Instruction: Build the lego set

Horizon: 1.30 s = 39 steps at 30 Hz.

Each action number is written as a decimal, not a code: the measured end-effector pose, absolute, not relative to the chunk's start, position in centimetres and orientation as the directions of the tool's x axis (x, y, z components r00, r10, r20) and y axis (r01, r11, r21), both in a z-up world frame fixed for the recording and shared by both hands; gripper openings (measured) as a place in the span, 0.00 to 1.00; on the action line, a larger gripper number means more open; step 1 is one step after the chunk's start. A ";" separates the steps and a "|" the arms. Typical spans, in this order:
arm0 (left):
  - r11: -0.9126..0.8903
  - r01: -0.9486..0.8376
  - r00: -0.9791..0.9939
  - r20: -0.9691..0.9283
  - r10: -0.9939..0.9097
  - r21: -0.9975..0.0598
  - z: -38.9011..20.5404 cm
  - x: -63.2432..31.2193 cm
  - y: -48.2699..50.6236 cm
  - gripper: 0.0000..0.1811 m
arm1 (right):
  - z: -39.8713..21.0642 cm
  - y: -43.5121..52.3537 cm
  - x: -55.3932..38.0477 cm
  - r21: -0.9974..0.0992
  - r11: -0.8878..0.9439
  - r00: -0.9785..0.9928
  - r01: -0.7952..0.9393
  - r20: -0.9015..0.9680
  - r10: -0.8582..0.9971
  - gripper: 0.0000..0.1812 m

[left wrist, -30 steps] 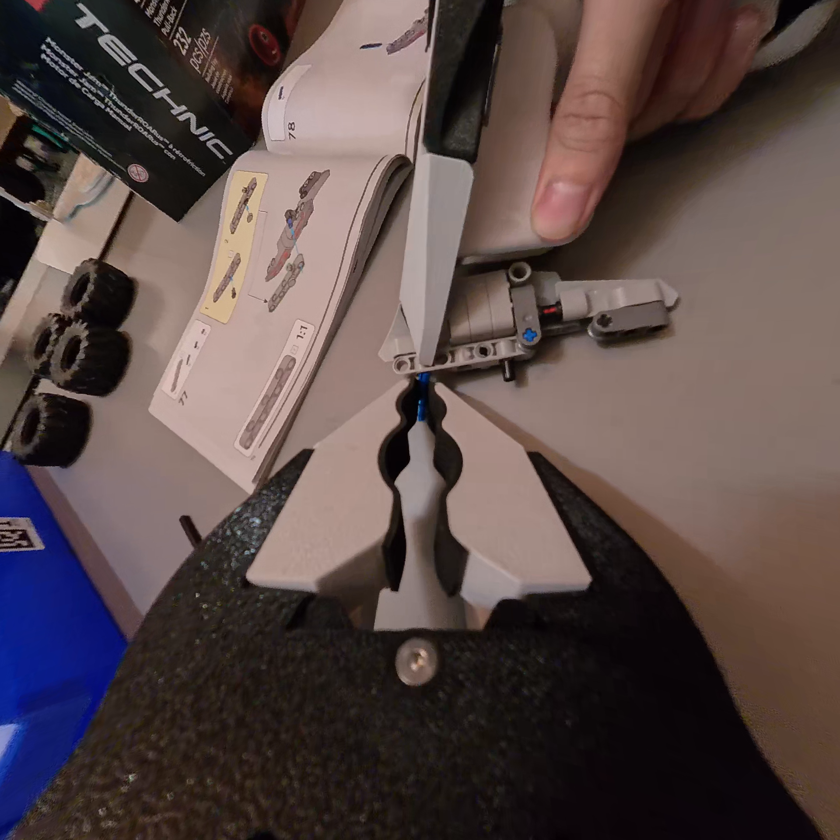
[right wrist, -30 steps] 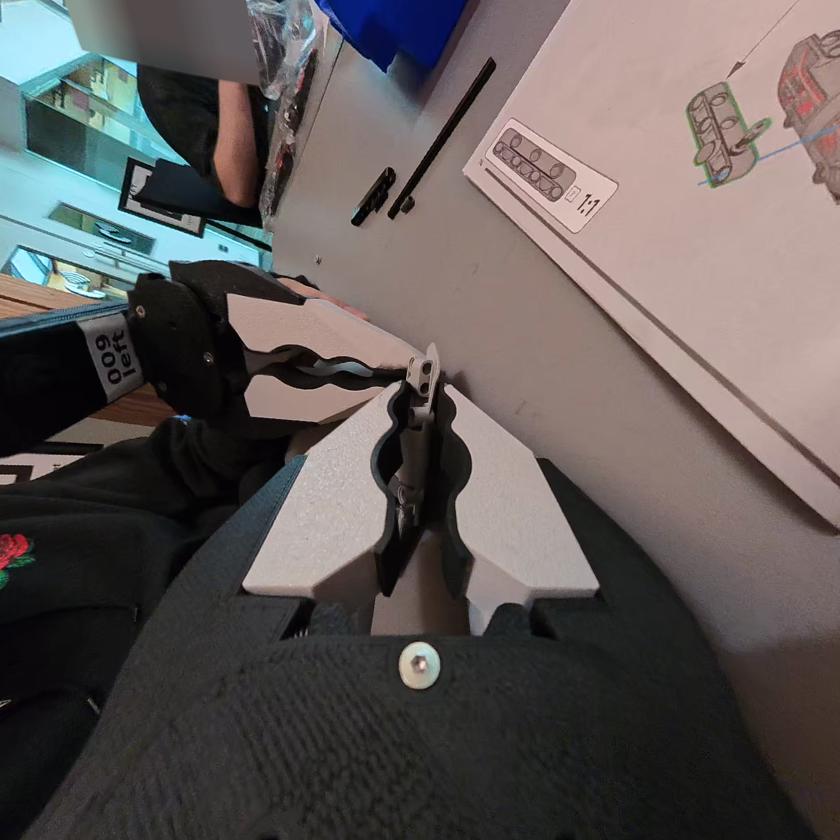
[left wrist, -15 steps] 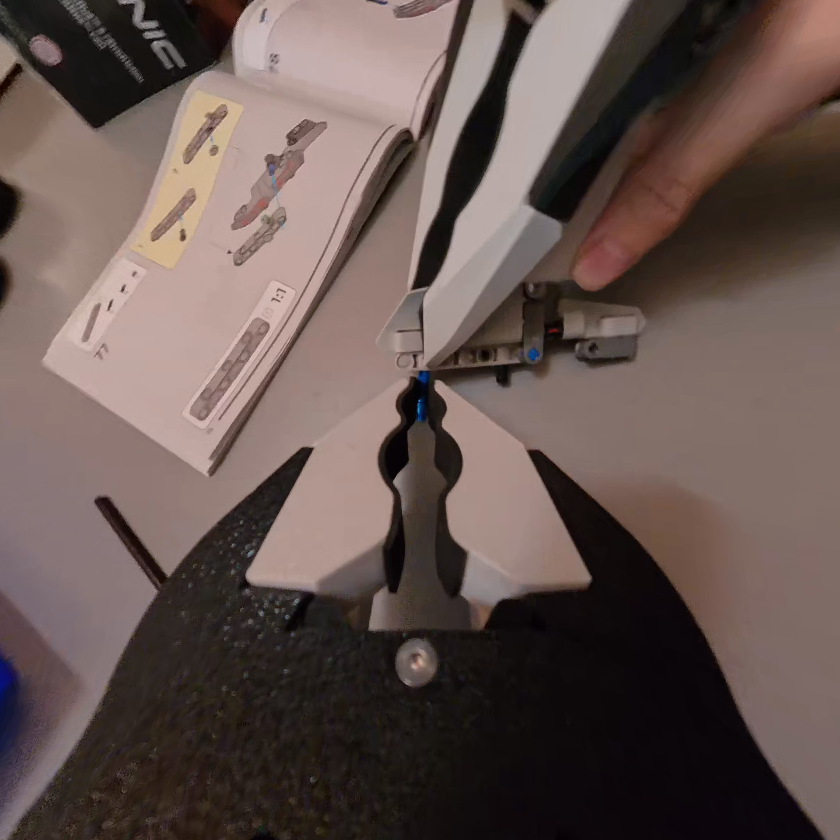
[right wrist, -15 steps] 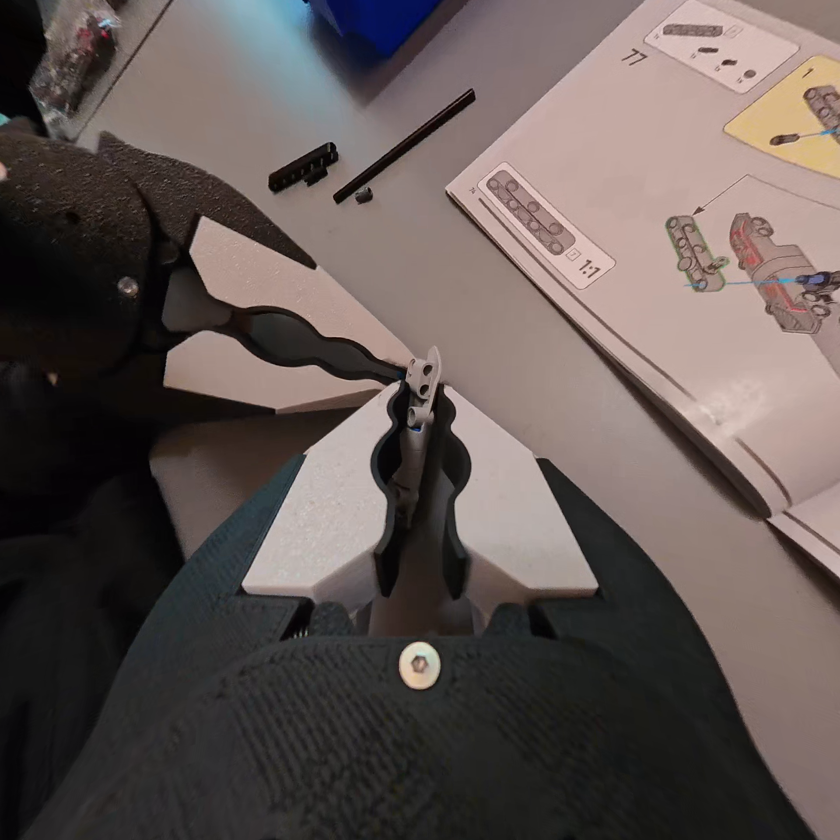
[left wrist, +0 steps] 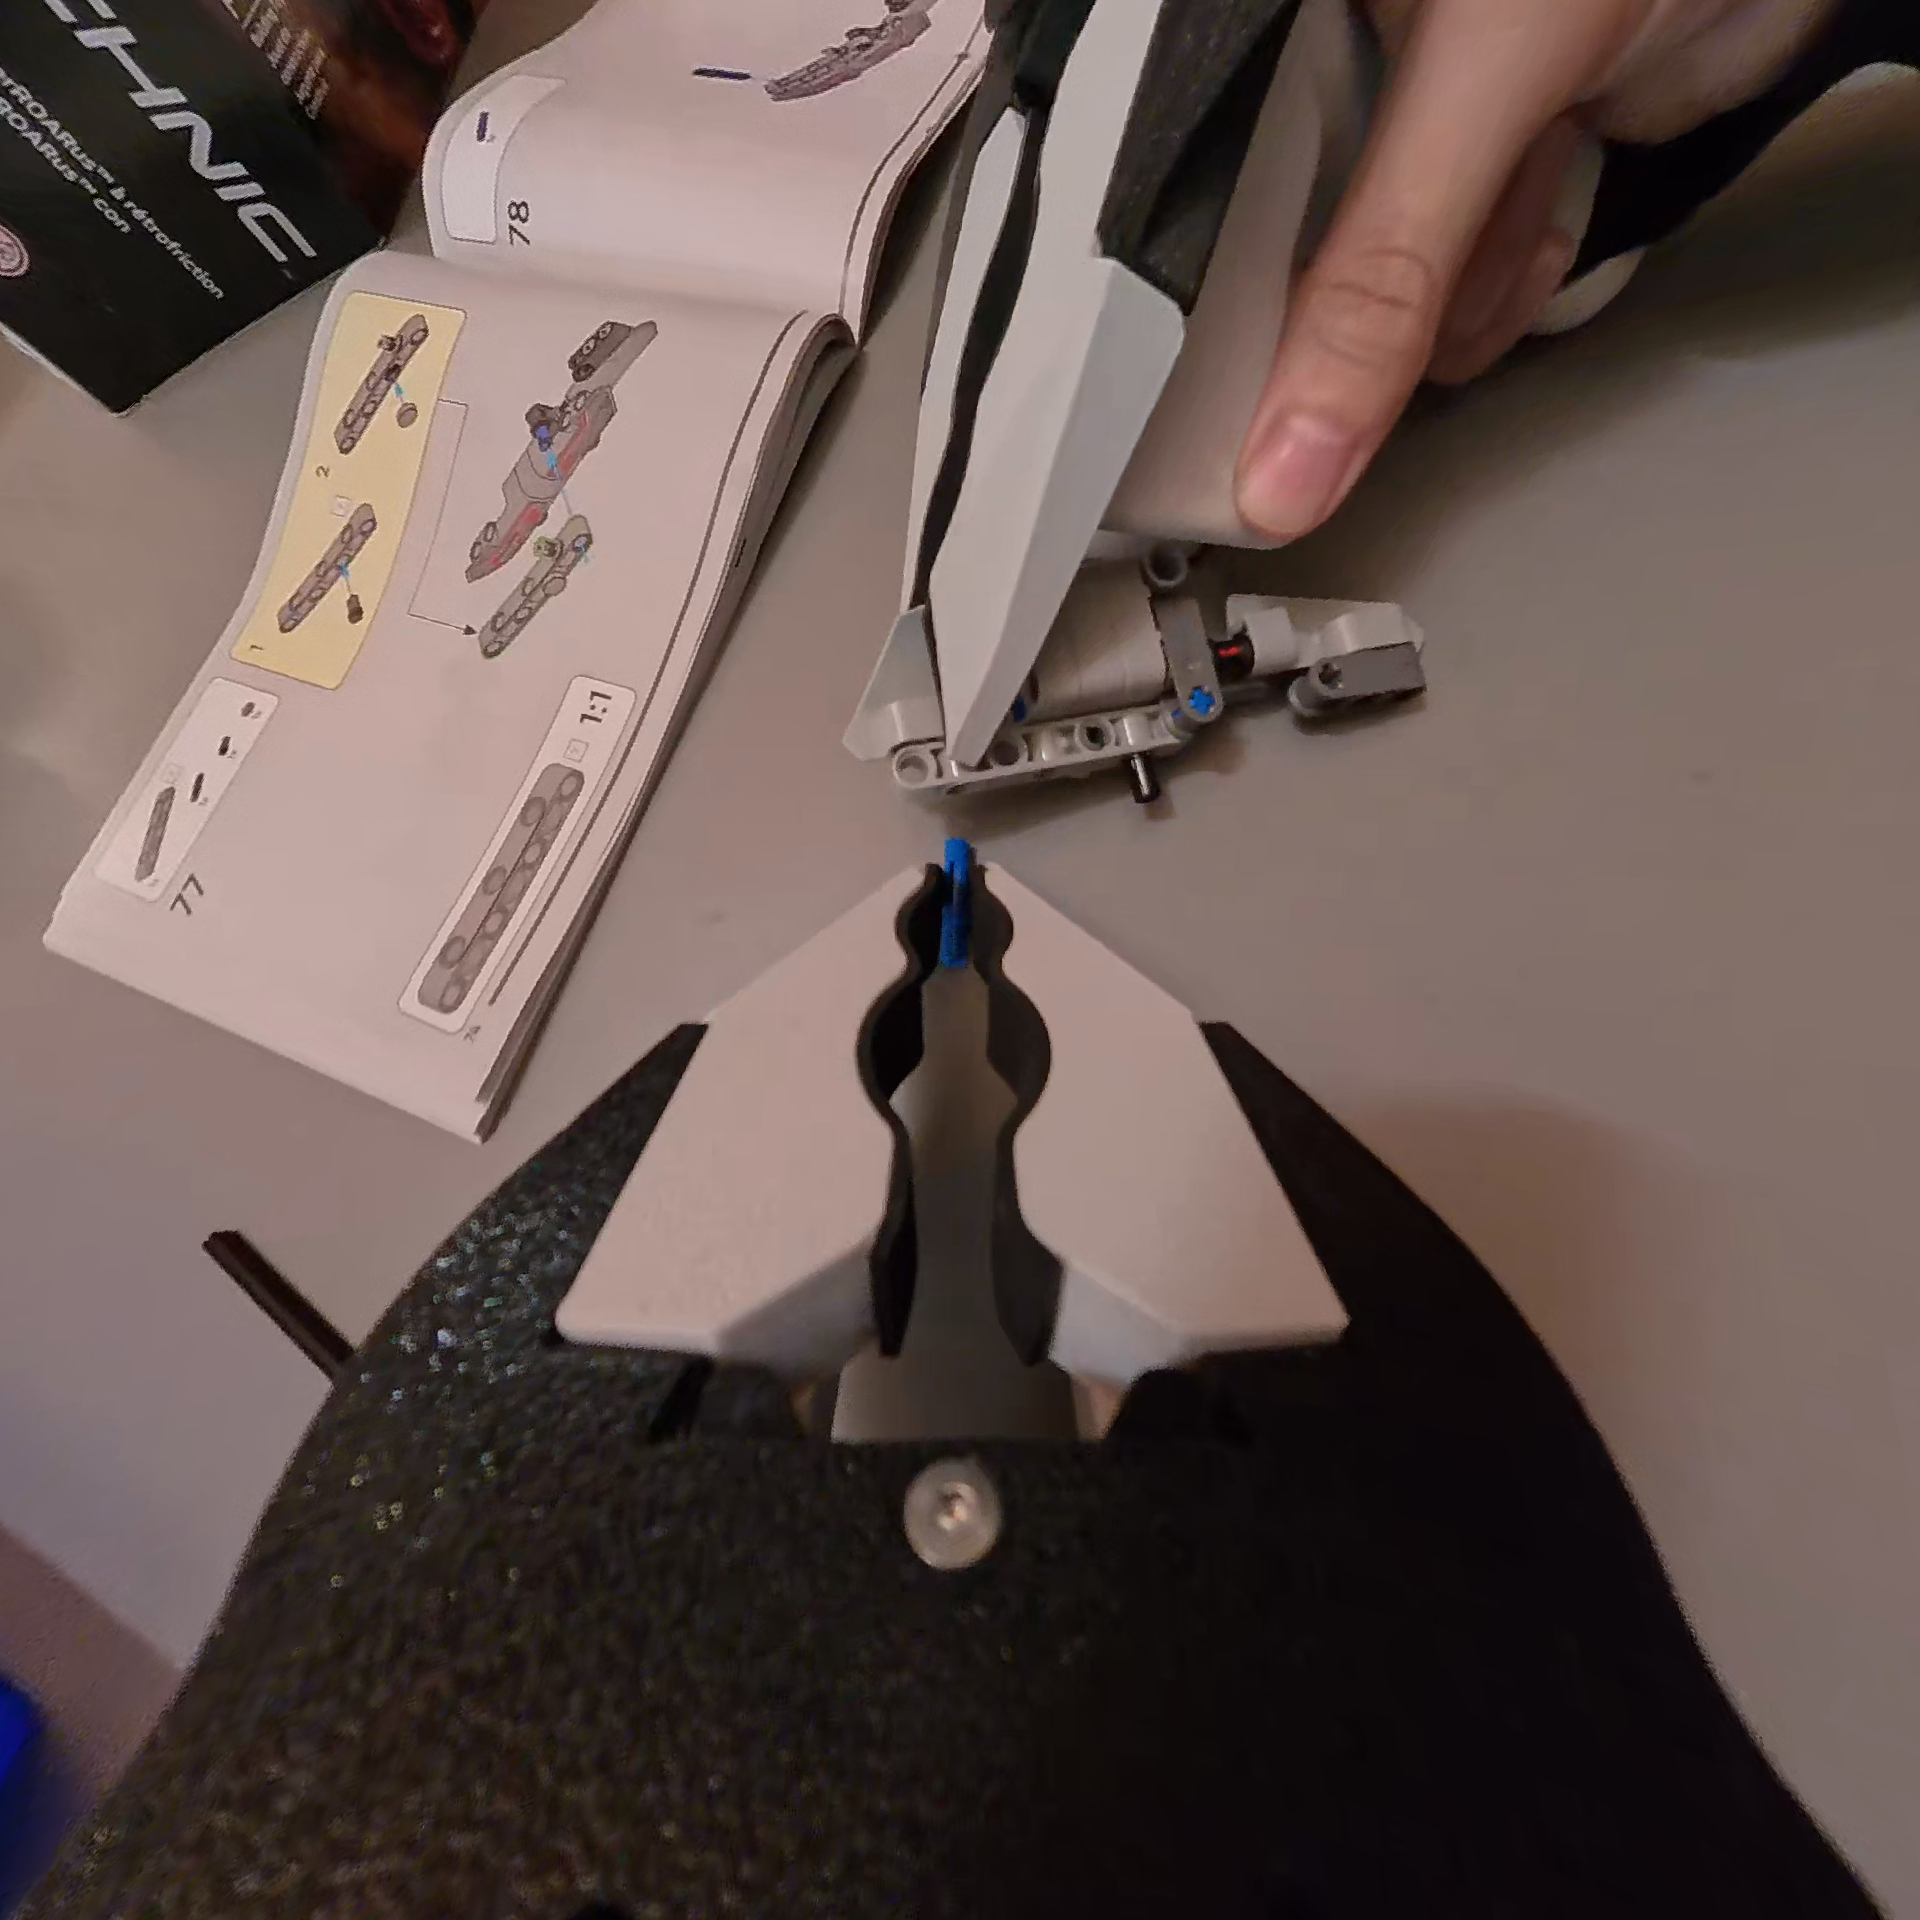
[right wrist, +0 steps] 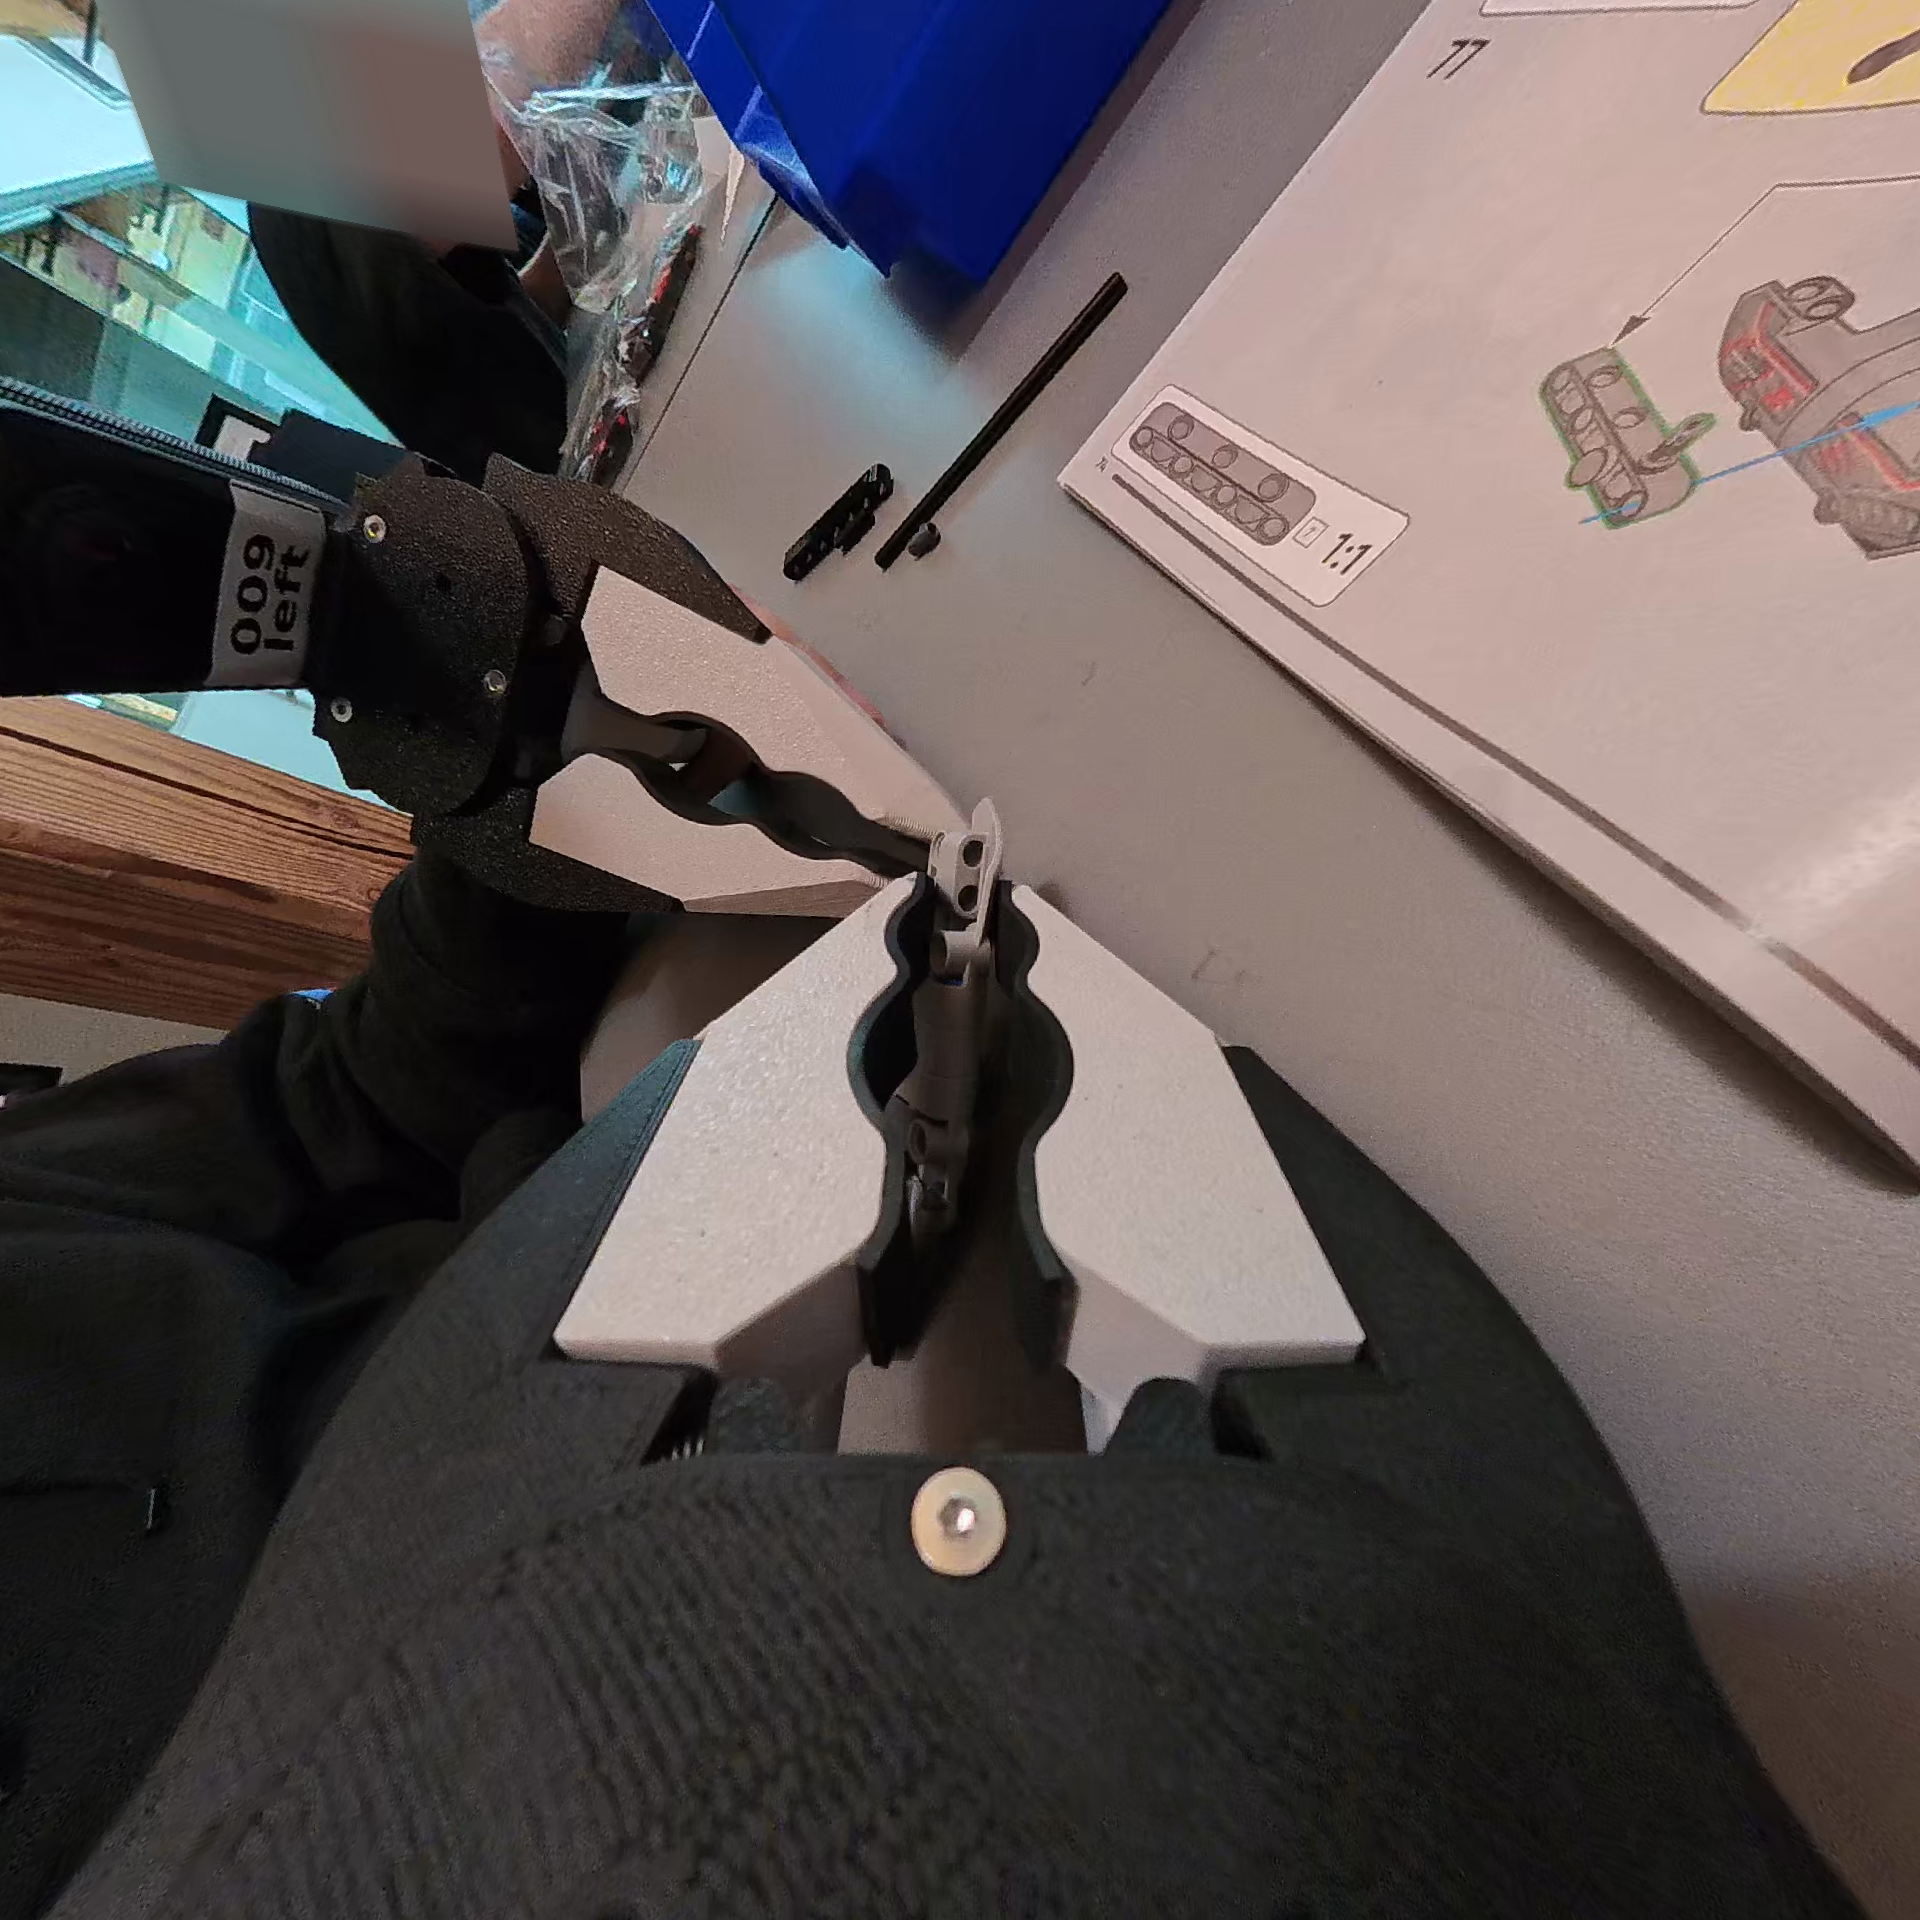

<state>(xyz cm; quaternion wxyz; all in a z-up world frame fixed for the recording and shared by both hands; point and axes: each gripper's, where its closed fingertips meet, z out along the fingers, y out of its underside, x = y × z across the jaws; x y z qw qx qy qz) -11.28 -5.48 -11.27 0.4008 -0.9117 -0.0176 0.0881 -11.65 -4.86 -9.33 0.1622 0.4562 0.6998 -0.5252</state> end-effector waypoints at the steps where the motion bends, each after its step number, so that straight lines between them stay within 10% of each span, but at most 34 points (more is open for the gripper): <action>1: -0.679 -0.042 0.983 -0.150 0.102 -0.733 -11.3 -11.3 -5.5 0.01 | -9.3 -4.8 -11.7 -0.588 0.030 -0.531 0.808 -0.705 0.469 0.06; 7: -0.618 -0.089 0.985 -0.163 0.065 -0.781 -10.1 -10.9 -5.7 0.01 | -8.8 -4.5 -11.7 -0.589 -0.006 -0.527 0.808 -0.727 0.441 0.07; 13: -0.481 -0.188 0.976 -0.219 0.009 -0.856 -7.5 -10.1 -6.0 0.01 | -8.0 -3.7 -10.0 -0.644 0.059 -0.600 0.763 -0.670 0.438 0.38; 17: -0.412 -0.365 0.916 -0.401 0.002 -0.835 -5.2 -9.2 -5.0 0.01 | -6.6 -2.1 -9.7 -0.719 0.043 -0.636 0.693 -0.583 0.505 0.41; 39: -0.409 -0.537 0.808 -0.590 0.004 -0.738 -4.2 -8.0 -3.2 0.01 | -3.9 -4.3 -8.1 -0.657 -0.077 -0.623 0.750 -0.740 0.251 0.02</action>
